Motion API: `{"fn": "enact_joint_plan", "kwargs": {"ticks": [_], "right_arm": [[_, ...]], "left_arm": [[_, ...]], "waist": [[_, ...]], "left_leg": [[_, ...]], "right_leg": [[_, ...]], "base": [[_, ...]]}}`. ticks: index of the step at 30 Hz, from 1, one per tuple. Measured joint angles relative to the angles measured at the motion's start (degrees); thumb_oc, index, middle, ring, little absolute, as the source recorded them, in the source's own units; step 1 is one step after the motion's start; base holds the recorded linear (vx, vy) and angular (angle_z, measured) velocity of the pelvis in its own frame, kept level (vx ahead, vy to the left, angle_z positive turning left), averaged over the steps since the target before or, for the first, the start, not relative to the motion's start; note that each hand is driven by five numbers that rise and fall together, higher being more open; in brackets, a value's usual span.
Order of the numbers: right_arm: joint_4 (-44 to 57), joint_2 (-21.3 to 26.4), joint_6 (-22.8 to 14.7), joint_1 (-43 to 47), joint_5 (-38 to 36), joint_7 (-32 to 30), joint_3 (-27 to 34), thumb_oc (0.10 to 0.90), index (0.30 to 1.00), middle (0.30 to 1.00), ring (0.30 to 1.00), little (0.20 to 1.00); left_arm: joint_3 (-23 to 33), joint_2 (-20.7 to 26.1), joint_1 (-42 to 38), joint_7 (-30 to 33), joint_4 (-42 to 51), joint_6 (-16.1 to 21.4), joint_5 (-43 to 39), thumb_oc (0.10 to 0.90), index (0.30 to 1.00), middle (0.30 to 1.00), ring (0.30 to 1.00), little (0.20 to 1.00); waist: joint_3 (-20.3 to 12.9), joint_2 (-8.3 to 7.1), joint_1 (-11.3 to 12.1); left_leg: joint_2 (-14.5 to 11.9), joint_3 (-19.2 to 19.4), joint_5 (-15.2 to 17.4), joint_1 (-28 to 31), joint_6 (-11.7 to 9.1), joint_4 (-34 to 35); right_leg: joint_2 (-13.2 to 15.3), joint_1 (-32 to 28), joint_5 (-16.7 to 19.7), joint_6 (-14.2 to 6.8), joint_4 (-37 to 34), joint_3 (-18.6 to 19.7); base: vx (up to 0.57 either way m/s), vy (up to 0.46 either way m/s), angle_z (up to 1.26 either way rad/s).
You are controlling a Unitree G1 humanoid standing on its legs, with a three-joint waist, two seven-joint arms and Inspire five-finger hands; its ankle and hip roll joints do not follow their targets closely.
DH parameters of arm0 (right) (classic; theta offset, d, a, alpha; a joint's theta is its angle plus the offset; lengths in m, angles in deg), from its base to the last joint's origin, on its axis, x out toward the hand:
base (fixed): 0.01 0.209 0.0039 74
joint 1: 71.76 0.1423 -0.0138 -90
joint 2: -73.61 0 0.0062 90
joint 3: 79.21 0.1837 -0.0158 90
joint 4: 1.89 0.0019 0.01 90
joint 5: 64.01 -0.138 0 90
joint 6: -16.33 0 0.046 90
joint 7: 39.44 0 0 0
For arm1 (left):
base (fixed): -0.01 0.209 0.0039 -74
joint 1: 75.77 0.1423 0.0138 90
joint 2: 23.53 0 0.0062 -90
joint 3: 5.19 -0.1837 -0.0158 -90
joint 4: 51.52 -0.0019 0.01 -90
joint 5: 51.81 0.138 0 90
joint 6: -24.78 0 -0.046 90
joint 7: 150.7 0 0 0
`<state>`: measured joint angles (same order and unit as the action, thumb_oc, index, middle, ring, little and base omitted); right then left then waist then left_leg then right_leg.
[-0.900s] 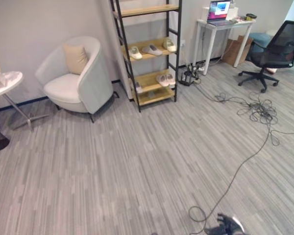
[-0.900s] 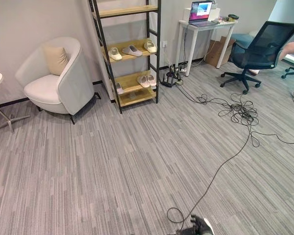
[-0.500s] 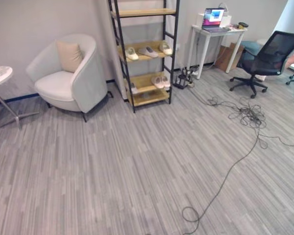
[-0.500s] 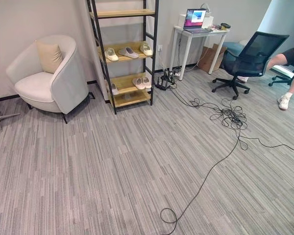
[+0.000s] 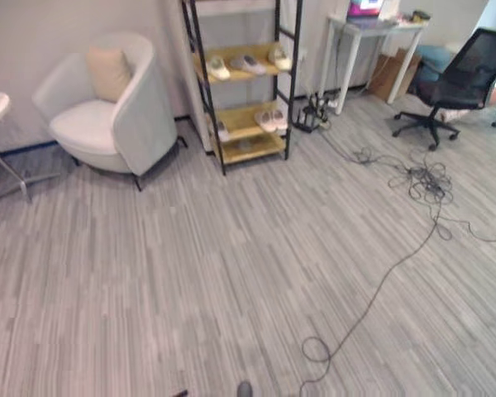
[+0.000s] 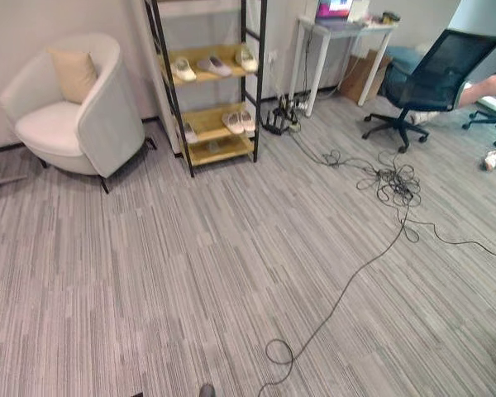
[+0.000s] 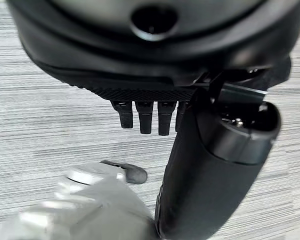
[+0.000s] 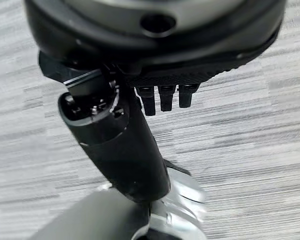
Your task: Arrange the slippers neatly on the shoe rack.
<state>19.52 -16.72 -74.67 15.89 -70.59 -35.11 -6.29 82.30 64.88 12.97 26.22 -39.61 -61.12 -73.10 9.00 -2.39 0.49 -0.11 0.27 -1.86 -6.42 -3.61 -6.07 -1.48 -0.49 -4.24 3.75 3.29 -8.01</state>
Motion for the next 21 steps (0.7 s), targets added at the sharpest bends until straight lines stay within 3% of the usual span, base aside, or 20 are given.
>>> {"fn": "enact_joint_plan", "kwargs": {"ticks": [1, 2, 3, 4, 5, 6, 7, 8, 9, 11, 13, 14, 15, 16, 17, 18, 19, 20, 21], "right_arm": [[0.99, -0.43, -0.11, -0.09, -0.63, 0.32, 0.11, 0.800, 0.900, 0.900, 0.900, 0.900], [1.11, -0.66, -0.12, -0.05, -1.04, 0.50, -0.08, 0.800, 0.900, 0.900, 0.900, 0.900], [0.79, -0.47, -0.03, -0.34, -1.56, 0.62, 0.59, 0.800, 0.900, 0.900, 0.900, 0.900], [0.43, -1.03, -0.08, -0.35, -2.42, 0.59, 1.44, 0.800, 0.900, 0.900, 0.900, 0.900], [0.23, -0.86, 0.08, -0.59, -2.88, 0.61, 1.58, 0.800, 0.900, 0.900, 0.900, 0.900], [-1.94, -1.44, 0.69, 0.30, -5.02, 1.15, 2.30, 0.800, 0.900, 0.900, 0.900, 0.900], [-3.86, -1.38, 1.23, 1.57, -5.42, 1.31, 2.25, 0.800, 0.900, 0.900, 0.900, 0.900], [-4.02, -0.76, 1.81, 1.48, -5.41, 1.49, 1.19, 0.800, 0.900, 0.900, 0.900, 0.900], [-3.74, -0.72, 1.93, 1.21, -5.36, 1.65, 0.77, 0.800, 0.900, 0.900, 0.900, 0.900], [-3.51, -1.08, 2.26, 0.45, -5.40, 2.64, 1.06, 0.800, 0.900, 0.900, 0.900, 0.900], [-1.84, -1.88, 0.94, -1.51, -5.41, 2.65, 2.13, 0.800, 0.900, 0.900, 0.900, 0.900], [-1.93, -2.95, 1.01, -2.60, -5.41, 2.79, 2.17, 0.800, 0.900, 0.900, 0.900, 0.900], [-2.06, -3.08, 1.05, -2.77, -5.42, 3.00, 2.19, 0.800, 0.900, 0.900, 0.900, 0.900], [-2.00, -2.97, 0.91, -2.42, -5.37, 2.63, 2.19, 0.800, 0.900, 0.900, 0.900, 0.900], [-1.20, -2.49, 1.05, -2.21, -5.33, 2.54, 2.13, 0.800, 0.900, 0.900, 0.900, 0.900], [0.02, -1.45, 1.15, -1.72, -5.21, 2.55, 2.11, 0.800, 0.900, 0.900, 0.900, 0.900], [0.93, -0.80, 0.89, -1.68, -5.17, 2.42, 2.15, 0.800, 0.900, 0.900, 0.900, 0.900], [1.23, 0.64, -0.03, -0.55, -4.57, 1.53, 3.06, 0.800, 0.900, 0.900, 0.900, 0.900], [0.68, 1.54, -0.50, 0.12, -4.57, 0.72, 4.67, 0.800, 0.900, 0.900, 0.900, 0.900]], "left_arm": [[0.05, 0.43, -2.43, 0.16, -0.24, -0.08, 0.12, 0.800, 0.900, 0.900, 0.900, 0.900], [0.55, 0.95, -3.28, 0.33, 0.08, 0.09, 0.04, 0.800, 0.900, 0.900, 0.900, 0.900], [0.45, 1.16, -3.07, 0.42, 0.16, 0.08, 0.08, 0.800, 0.900, 0.900, 0.900, 0.900], [0.42, 2.11, -3.55, 0.41, 0.73, 0.08, -0.22, 0.800, 0.900, 0.900, 0.900, 0.900], [0.20, 2.40, -3.76, 0.41, 1.16, 0.09, -0.26, 0.800, 0.900, 0.900, 0.900, 0.900], [-1.96, 1.61, -2.84, 0.29, 3.61, 0.53, -0.36, 0.800, 0.900, 0.900, 0.900, 0.900], [-2.02, -0.17, -3.27, 0.30, 3.56, 0.91, -0.39, 0.800, 0.900, 0.900, 0.900, 0.900], [-2.49, -1.44, -2.21, 0.12, 1.49, 0.51, -0.25, 0.800, 0.900, 0.900, 0.900, 0.900], [-1.60, -1.64, -1.18, -0.12, 0.04, 0.29, 0.09, 0.800, 0.900, 0.900, 0.900, 0.900], [-0.15, -0.93, 2.01, -1.18, -1.48, -0.63, 2.56, 0.800, 0.900, 0.900, 0.900, 0.900], [1.88, -0.71, 4.46, -1.34, -3.59, -1.69, 4.99, 0.800, 0.900, 0.900, 0.900, 0.900], [2.17, -0.49, 5.45, -1.04, -4.81, -2.54, 6.67, 0.800, 0.900, 0.900, 0.900, 0.900], [2.15, -0.66, 5.16, -1.08, -4.69, -2.75, 7.22, 0.800, 0.900, 0.900, 0.900, 0.900], [1.18, -0.56, 4.43, -1.27, -3.39, -2.67, 8.50, 0.800, 0.900, 0.900, 0.900, 0.900], [-0.06, -0.14, 3.25, -0.91, -1.88, -2.40, 8.61, 0.800, 0.900, 0.900, 0.900, 0.900], [-2.19, 0.38, 2.74, -0.31, 0.02, -2.22, 8.64, 0.800, 0.900, 0.900, 0.900, 0.900], [-6.17, 1.22, 1.89, 0.75, 0.54, -1.99, 11.34, 0.800, 0.900, 0.900, 0.900, 0.900], [-8.61, 1.94, 1.00, 1.64, 1.31, -2.46, 12.54, 0.800, 0.900, 0.900, 0.900, 0.900], [-9.42, 2.17, 0.83, 2.46, 2.07, -2.62, 12.52, 0.800, 0.900, 0.900, 0.900, 0.900]], "waist": [[1.98, -1.76, -0.20], [3.33, -2.37, 0.53], [3.79, -2.31, -0.08], [4.10, -1.90, -0.22], [4.44, -1.94, -0.09], [5.20, -1.86, 2.09], [5.69, -1.30, 3.62], [6.35, 0.19, 4.79], [6.61, 0.76, 5.75], [5.66, -0.70, 7.67], [3.51, -3.91, 7.77], [1.36, -6.76, 7.75], [0.91, -7.26, 7.50], [0.65, -6.07, 7.34], [0.51, -6.00, 7.20], [0.51, -5.98, 7.06], [0.46, -6.05, 6.40], [0.91, -4.54, 5.05], [0.97, -3.81, 3.98]], "left_leg": [[0.49, 2.93, -1.18, -5.47, -1.44, -8.90], [-1.42, 7.85, -0.92, -9.24, -0.37, -17.93], [-3.72, 10.01, -0.48, -11.67, 0.56, -23.63], [-5.26, 11.23, 0.09, -13.79, 1.83, -28.27], [-5.51, 11.28, 0.69, -14.18, 2.03, -28.06], [-2.68, 10.41, 2.53, -13.98, 0.26, -11.70], [-1.25, 10.56, 1.45, -13.04, 0.31, 2.42], [-2.08, 10.16, -0.57, -13.43, -0.64, 11.42], [-3.04, 10.79, -0.43, -13.43, -0.55, 11.32], [-4.42, 12.03, -0.03, -13.07, 1.47, 10.88], [-3.00, 12.04, -0.89, -13.75, 3.28, 3.71], [-0.97, 12.17, -5.51, -12.56, 5.35, 3.48], [-0.43, 12.42, -6.51, -12.06, 5.93, 2.83], [-1.03, 12.92, -8.07, -9.98, 9.43, 3.24], [-0.42, 13.31, -6.70, -7.86, 10.65, 4.15], [0.57, 14.12, -6.07, -5.76, 10.51, 4.24], [1.80, 14.41, -5.10, -3.86, 11.46, 4.27], [2.66, 14.63, 0.31, -0.60, 14.38, 3.27], [3.04, 13.84, 1.36, 1.58, 14.79, 3.71]], "right_leg": [[1.22, -0.02, -0.22, 2.02, 0.47, -1.10], [1.64, 0.21, -0.61, 2.84, 1.57, -1.64], [0.84, -0.58, -1.79, 4.41, 1.98, -2.03], [0.48, -0.58, -2.28, 4.43, 1.82, -3.05], [0.53, -0.81, -2.38, 4.20, 2.00, -3.43], [0.76, -1.08, -2.96, -0.63, 0.48, -2.70], [0.33, -2.62, -2.57, -1.59, -2.15, -2.57], [-2.21, -6.79, -2.88, -1.29, -5.61, -2.32], [-3.40, -8.10, -3.98, -1.01, -6.03, -1.93], [-3.92, -9.99, -6.82, -0.17, -4.39, 1.50], [-2.74, -12.21, -9.48, -1.30, -4.56, 2.67], [-0.64, -13.17, -11.13, -2.86, -2.21, 3.08], [0.17, -12.26, -11.99, -4.39, 1.95, 3.08], [0.85, -7.65, -11.95, -7.17, 14.97, 2.75], [2.32, -3.72, -9.85, -9.40, 25.12, 2.40], [5.73, 1.36, -6.54, -10.39, 37.93, 0.47], [8.77, 3.30, -6.19, -10.46, 43.78, -0.58], [12.64, 6.73, -4.59, -10.15, 49.26, -1.47], [15.38, 8.69, -4.86, -9.66, 52.34, -4.33]], "base": [[0.26, -0.231, 0.34], [0.20, -0.154, 0.37], [0.47, -0.127, 0.35], [0.42, 0.054, 0.44], [0.58, 0.089, 0.34], [0.67, 0.134, 0.09], [1.09, 0.292, -0.01], [0.93, 0.257, -0.13], [0.77, 0.253, -0.39], [0.49, 0.173, -0.77], [0.55, 0.259, -0.51], [0.42, 0.253, -0.14], [0.49, 0.376, -0.15], [0.21, 0.205, -0.10], [0.35, 0.344, -0.15], [0.28, 0.303, -0.10], [0.51, 0.479, -0.25], [0.37, 0.338, -0.19], [0.23, 0.175, -0.03]]}}
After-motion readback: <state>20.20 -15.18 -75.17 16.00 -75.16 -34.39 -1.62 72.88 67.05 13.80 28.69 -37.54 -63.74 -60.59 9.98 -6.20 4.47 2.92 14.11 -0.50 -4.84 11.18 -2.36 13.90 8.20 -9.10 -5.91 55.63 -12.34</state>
